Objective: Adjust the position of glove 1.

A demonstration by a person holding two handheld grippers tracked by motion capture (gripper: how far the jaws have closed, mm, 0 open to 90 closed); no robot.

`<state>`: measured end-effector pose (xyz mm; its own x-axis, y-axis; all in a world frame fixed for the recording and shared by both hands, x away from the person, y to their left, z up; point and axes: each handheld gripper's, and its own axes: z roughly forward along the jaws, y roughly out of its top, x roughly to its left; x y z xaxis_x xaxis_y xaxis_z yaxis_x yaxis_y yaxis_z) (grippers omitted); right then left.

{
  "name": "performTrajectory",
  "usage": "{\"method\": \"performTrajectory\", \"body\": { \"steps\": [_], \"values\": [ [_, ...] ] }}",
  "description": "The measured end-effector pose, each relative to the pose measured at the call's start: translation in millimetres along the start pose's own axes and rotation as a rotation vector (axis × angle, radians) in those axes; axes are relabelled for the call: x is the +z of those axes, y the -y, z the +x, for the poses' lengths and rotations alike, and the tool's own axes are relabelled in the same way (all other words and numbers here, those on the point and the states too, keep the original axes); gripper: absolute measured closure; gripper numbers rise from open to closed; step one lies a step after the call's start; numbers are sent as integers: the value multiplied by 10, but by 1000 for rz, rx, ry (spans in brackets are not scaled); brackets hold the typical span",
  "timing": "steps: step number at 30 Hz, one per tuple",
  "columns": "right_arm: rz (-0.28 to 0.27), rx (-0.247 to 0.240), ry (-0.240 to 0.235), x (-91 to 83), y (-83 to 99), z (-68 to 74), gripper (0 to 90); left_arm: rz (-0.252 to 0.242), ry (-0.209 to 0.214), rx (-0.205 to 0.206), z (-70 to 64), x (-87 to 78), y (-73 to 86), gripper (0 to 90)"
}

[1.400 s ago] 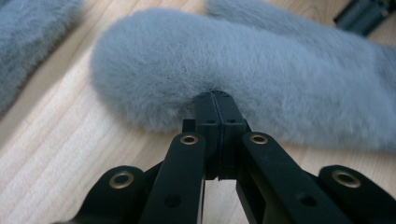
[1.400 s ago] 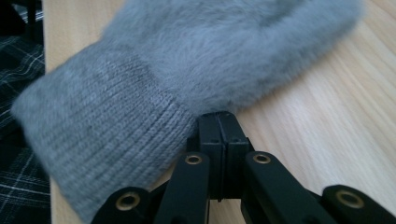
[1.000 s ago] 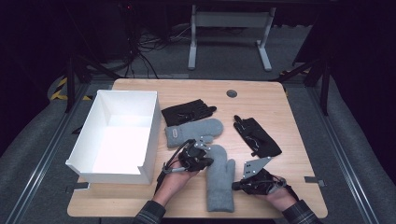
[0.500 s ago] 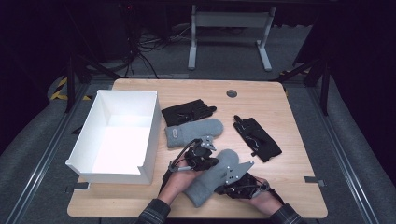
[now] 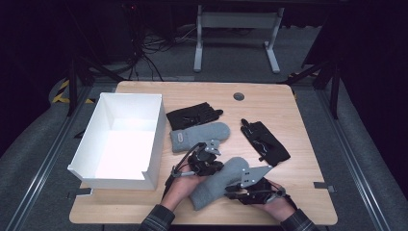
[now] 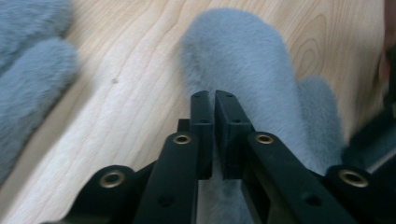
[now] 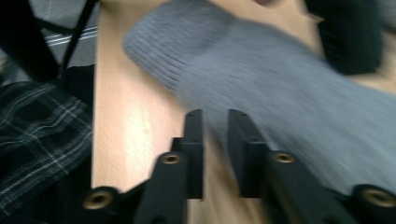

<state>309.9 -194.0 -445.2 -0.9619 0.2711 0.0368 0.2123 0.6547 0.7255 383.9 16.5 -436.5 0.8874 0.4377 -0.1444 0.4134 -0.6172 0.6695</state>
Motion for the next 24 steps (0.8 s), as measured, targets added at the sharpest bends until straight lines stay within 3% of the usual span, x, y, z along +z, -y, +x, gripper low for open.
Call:
{"method": "performTrajectory", "body": {
  "steps": [5, 11, 15, 18, 24],
  "values": [
    [-33, 58, 106, -265, 177, -90, 536, 6, -17, -9, 70, -68, 48, 672],
    [-25, 153, 229, -539, 504, -234, 351, 25, -105, 19, 143, -101, 58, 509],
    [-13, 207, 290, -679, 737, -346, 272, 12, -145, 19, 203, -132, 39, 494],
    [-18, 240, 308, -756, 868, -409, 237, 14, -188, 13, 265, -145, 14, 495],
    [-10, 248, 362, -828, 1038, -476, 182, 16, -232, -1, 414, -153, -50, 509]
  ]
}}
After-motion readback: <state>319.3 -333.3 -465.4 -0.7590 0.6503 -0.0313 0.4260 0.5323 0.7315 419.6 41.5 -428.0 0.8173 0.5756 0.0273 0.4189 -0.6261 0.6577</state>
